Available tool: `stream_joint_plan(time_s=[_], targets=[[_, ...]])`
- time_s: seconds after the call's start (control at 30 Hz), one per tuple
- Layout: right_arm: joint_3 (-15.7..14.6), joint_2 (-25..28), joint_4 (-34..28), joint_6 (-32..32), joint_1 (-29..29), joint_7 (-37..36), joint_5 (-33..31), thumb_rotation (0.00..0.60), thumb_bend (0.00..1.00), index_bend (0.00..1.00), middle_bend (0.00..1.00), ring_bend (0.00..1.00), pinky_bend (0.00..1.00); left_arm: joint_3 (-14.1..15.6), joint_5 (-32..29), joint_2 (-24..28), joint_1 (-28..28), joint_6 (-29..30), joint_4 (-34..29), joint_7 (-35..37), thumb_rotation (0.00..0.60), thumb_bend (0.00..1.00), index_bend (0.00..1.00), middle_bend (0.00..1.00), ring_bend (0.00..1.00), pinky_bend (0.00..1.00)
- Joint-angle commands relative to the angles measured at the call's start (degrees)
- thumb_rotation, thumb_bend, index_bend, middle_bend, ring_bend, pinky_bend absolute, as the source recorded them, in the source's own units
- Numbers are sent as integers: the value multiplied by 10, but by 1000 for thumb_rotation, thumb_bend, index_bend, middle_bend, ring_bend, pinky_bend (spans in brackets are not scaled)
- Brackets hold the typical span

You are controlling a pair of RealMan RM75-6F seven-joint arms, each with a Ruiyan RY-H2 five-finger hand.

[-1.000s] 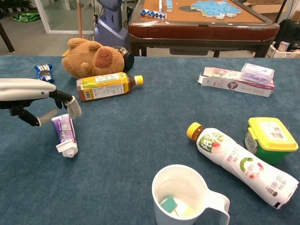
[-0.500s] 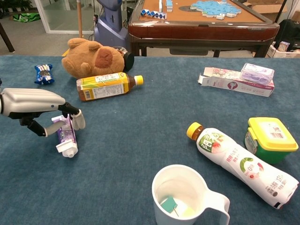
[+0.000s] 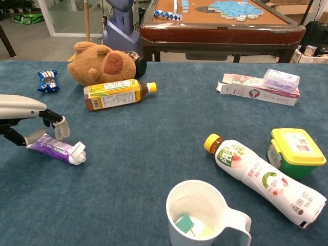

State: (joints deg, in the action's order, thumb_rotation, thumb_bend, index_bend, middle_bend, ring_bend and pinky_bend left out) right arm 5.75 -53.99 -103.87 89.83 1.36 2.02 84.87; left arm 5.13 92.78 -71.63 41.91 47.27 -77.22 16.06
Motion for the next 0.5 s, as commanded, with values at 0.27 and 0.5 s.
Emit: stream_joint_plan(time_s=[0.27, 0.5], targets=[[-4, -1, 2, 10, -8, -10, 7, 600, 90, 178, 315, 194, 161, 3, -29, 19, -53, 65, -40, -23, 498, 680, 286, 349, 228, 208], [-6, -2, 6, 13, -13, -16, 5, 600, 90, 178, 314, 194, 161, -9, -16, -12, -71, 116, -17, -43, 600, 426, 238, 338, 223, 208]])
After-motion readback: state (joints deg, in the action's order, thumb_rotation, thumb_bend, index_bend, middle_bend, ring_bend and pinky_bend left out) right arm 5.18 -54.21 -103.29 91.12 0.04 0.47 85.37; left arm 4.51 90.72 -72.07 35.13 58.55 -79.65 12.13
